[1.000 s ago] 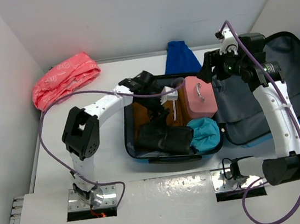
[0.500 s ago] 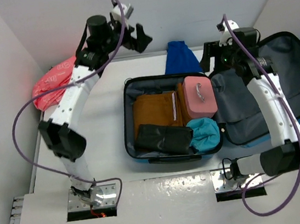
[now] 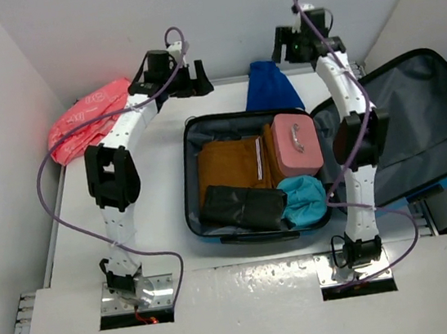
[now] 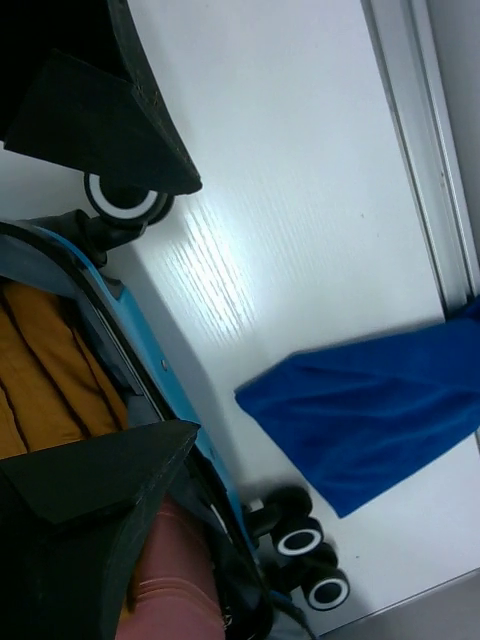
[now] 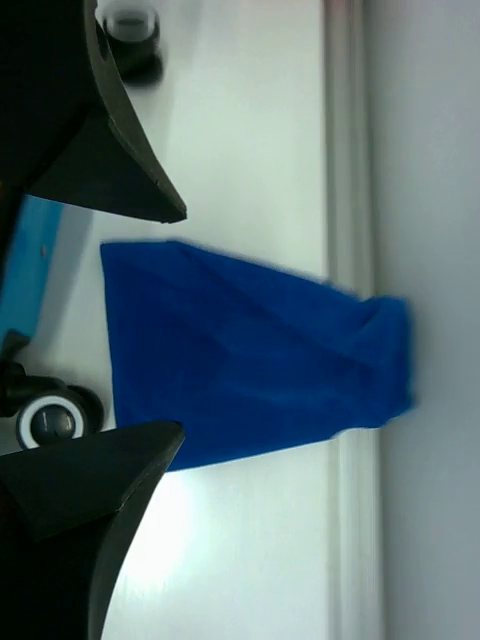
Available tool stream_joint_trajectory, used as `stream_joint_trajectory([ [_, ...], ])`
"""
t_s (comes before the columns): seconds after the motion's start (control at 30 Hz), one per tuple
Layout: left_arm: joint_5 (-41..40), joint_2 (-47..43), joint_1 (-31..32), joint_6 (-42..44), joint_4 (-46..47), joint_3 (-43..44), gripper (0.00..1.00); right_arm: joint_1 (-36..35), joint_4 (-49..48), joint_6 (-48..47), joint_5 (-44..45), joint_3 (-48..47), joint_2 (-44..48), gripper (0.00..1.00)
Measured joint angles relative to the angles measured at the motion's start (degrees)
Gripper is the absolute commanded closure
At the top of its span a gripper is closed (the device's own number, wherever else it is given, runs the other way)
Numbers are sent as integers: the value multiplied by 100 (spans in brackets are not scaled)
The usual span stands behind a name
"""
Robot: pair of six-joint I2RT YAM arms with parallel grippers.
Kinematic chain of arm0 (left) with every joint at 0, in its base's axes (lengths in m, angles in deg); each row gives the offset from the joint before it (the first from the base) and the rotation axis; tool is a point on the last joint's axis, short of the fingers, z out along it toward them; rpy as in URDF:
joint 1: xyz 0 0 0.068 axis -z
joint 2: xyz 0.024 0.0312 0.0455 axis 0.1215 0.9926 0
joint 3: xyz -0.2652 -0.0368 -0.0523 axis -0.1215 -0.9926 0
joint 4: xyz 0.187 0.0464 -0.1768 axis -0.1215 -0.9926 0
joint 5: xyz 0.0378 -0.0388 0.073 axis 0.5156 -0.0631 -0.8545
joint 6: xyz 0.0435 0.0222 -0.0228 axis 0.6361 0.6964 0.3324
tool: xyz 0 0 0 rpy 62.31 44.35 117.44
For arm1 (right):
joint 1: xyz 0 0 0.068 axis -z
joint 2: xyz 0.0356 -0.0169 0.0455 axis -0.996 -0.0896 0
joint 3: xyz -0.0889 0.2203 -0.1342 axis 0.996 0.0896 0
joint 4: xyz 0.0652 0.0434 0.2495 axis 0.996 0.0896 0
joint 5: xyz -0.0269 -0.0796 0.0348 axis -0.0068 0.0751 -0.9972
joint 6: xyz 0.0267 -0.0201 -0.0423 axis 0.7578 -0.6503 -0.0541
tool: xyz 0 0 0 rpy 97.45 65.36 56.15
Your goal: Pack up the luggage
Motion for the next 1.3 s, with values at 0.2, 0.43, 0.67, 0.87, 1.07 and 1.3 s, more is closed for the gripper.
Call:
stream_joint_trajectory([
  [0.2,-149,-216,-96,-170,50,-105,0,87,-17,-52,55,789,-748,20],
  [0.43,-256,-398,-192,-256,184,-107,0,190,74,-48,90,468,-1478,20],
  [0.67,-299,-398,-391,-361,181,-127,0,212,70,-44,181,328,-1650,20],
  [0.87,-295,-398,-466,-431,181,-127,0,210,68,-87,199,258,-1928,23],
  [1.07,-293,-398,-479,-485,179,-127,0,142,142,-240,337,-2,-2103,52],
  [1.3,-293,-398,-529,-487,181,-127,0,133,114,-358,358,-35,-2146,98],
])
